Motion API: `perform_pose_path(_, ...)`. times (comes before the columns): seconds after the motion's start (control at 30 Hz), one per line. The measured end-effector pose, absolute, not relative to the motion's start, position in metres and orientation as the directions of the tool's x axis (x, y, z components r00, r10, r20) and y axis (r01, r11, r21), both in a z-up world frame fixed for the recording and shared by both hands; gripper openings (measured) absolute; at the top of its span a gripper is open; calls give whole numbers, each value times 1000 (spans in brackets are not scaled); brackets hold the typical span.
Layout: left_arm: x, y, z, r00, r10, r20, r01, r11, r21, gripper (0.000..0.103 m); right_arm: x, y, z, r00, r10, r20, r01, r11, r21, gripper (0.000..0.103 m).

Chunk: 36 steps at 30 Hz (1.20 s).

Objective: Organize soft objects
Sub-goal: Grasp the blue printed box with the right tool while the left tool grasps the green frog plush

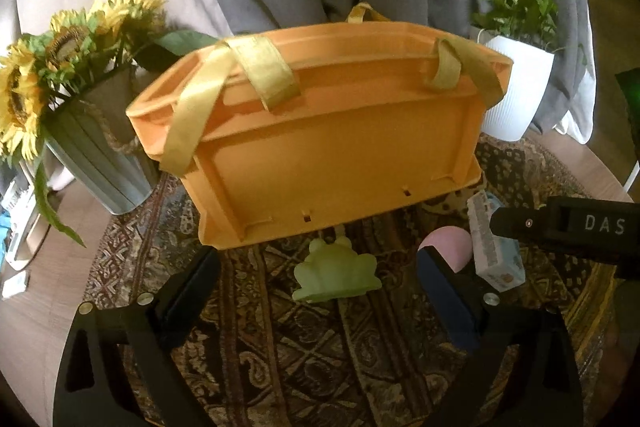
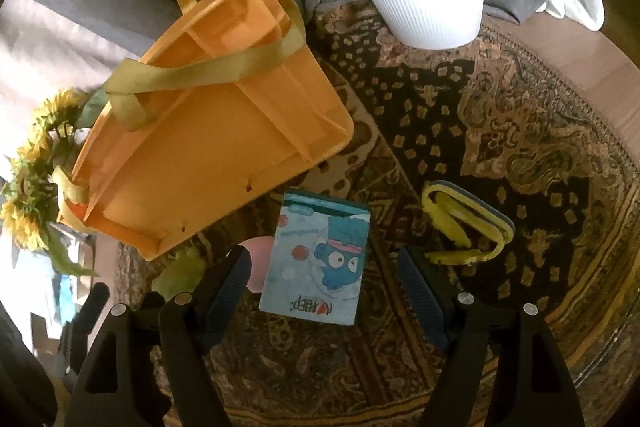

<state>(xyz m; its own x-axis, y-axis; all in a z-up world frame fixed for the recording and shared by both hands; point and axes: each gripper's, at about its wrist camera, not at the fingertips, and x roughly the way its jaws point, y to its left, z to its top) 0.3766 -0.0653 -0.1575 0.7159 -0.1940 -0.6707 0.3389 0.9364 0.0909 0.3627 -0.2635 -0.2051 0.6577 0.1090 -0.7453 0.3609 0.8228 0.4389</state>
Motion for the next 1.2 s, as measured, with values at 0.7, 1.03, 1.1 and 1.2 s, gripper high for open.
perform_pose_path(0.7,396,-72,-185,624,-218,-750,358,933,27,62,380,-260,-221,632,161,-758,339,823,457,60)
perform_pose_path(1.03,391,-70,-176,631,-234,-739,361,932,13,54,375,-256,-213,641,130,-757,314,855,413,57)
perform_pose_path(1.1,389,-68,-171,639,-236,-732,359,933,12,54,374,-254,-208,647,116,-753,306,865,397,57)
perform_pose_path(1.2,386,-65,-161,653,-242,-718,352,936,5,54,370,-252,-202,656,106,-748,299,873,386,57)
